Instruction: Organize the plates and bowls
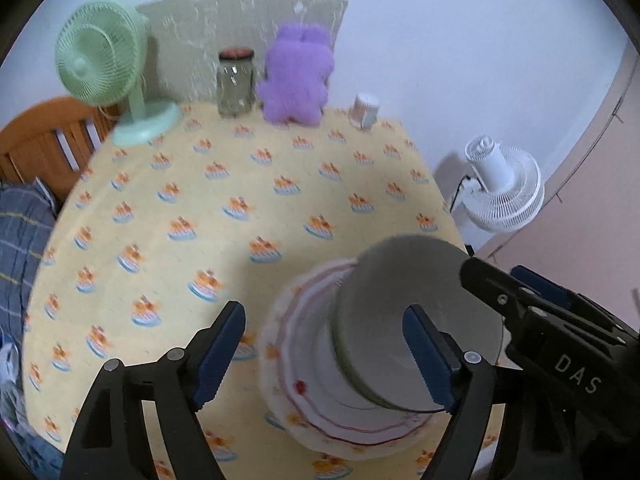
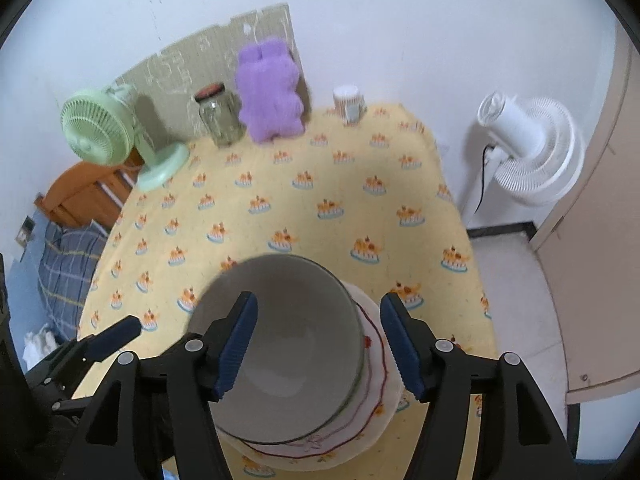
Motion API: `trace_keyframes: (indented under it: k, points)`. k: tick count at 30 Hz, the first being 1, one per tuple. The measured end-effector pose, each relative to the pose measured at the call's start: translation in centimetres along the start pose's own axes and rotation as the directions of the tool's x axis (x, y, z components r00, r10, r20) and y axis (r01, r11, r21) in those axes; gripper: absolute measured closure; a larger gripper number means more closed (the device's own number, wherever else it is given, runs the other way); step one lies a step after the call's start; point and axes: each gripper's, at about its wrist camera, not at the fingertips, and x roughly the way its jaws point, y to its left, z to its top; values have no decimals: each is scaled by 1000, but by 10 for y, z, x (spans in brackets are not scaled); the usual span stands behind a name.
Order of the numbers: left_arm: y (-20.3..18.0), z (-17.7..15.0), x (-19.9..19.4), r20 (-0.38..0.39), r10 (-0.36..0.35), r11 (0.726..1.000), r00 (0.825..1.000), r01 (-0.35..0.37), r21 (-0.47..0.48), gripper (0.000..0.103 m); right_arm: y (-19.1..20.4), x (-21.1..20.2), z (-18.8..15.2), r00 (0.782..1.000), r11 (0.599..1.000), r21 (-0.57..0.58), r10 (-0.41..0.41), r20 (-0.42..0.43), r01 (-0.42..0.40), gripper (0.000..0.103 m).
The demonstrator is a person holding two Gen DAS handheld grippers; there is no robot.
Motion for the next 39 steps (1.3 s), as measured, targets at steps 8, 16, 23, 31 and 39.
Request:
trace_keyframes:
  k: [8,16,23,31,39]
  points:
    - [57,-5,-47,216,144,987,966,-156,39,20,62,-33,-21,990,1000,2,-24,138,24,27]
    - [115,-41,-77,328,161,975,931,-201,92,4,117,-43,-65,973,999,31,-48,225,42,17]
    - [140,-75,-88,320,111,984,941,-149,99,0,139,-41,-104,953,994,8,-108,282,111,17]
    - [148,-121,-95,376,157,983,913,-181,29,0,137,-35,-149,957,994,-9,-103,272,109,17]
    - [148,-157,-106,379,204,978,903,-203,-44,0,136,-51,-181,947,994,-64,-60,317,85,17]
